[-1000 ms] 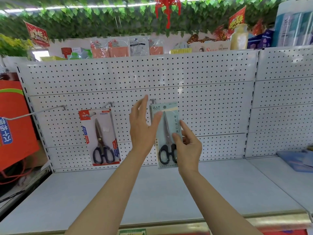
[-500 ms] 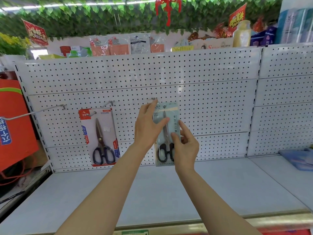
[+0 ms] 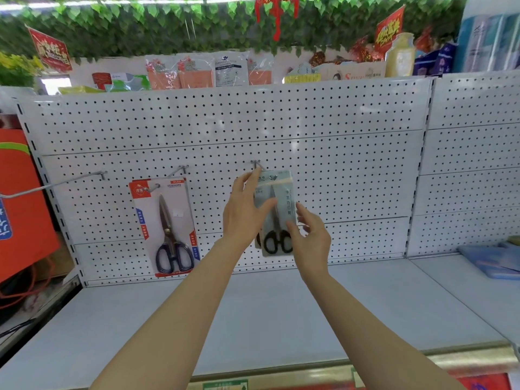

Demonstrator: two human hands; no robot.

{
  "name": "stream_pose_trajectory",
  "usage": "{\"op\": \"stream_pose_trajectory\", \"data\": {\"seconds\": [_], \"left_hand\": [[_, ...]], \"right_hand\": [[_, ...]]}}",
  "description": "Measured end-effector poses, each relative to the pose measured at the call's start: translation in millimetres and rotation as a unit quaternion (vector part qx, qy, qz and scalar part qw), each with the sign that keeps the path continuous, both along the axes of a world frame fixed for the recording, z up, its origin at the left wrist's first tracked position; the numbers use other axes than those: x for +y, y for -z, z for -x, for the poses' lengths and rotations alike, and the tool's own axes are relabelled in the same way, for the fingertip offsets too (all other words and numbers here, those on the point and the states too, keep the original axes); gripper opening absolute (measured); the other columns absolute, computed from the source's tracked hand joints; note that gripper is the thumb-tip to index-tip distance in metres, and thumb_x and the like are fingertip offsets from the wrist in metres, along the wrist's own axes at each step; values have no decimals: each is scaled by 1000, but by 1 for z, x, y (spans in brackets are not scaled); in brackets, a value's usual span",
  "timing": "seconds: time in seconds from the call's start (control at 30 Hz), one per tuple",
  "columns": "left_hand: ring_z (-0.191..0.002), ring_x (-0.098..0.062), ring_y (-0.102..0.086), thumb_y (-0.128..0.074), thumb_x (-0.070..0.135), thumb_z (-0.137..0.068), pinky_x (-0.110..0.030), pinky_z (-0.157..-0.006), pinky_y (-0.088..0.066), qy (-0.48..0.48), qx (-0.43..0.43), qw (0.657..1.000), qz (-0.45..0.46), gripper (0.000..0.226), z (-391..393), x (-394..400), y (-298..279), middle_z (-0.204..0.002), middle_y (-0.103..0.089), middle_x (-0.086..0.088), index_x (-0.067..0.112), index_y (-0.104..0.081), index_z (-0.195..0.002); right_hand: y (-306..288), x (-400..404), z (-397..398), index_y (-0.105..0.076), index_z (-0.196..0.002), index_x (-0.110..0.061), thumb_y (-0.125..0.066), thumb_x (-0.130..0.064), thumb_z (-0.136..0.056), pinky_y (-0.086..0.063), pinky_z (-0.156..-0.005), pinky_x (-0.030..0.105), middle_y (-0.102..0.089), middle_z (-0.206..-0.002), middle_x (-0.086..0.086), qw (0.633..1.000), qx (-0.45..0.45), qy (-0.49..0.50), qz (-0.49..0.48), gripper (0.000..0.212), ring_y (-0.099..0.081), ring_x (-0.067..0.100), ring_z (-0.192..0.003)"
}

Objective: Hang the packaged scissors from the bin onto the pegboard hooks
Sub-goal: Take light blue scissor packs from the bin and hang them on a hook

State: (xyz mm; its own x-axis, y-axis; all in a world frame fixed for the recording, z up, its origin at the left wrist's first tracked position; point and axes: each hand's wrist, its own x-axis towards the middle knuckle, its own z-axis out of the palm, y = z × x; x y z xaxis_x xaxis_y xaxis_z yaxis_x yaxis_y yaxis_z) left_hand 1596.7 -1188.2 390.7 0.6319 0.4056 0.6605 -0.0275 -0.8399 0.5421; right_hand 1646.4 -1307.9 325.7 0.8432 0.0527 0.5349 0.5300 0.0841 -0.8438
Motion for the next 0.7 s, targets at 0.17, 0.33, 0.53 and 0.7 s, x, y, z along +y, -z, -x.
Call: {"op": "stream_pose_trajectory", "data": {"seconds": [0.17,0.33,0.53,0.7], "left_hand": [[-146,-17,-26,-61,44,-93,-41,-113,-32,-22,15,997,-68,76,19,3,-8,-162,-22,7,33,-20,-155],[-149,-20,-18,-60,43,-94,-41,-120,-21,-37,48,985,-163,74,35,-15,-20,-164,-17,4,25,-23,-156],[-146,-27,-26,-66,36,-91,-41,-118,-20,-73,-13,971,-228,70,54,-61,-9,-160,-28,-5,19,-34,-151],[-142,-32,-35,-67,38,-89,-49,-114,-29,-66,10,945,-320,70,58,-126,17,-156,-36,-9,16,-39,-149]], "right_hand": [[-9,-33,-11,-51,-137,-23,-64,-30,-90,-42,-101,37,-54,-136,-2,973,-129,92,167,50,-48,17,-124],[-30,-76,-10,-54,-135,-12,-68,-25,-87,-41,-101,42,-59,-130,5,930,-227,182,225,51,-52,23,-119],[-26,-139,-8,-56,-131,-7,-71,-20,-83,-43,-94,42,-62,-124,10,875,-313,239,283,52,-58,30,-111],[-9,-198,-3,-57,-128,-5,-72,-19,-80,-42,-93,43,-62,-122,12,840,-355,240,332,53,-59,31,-110]]}}
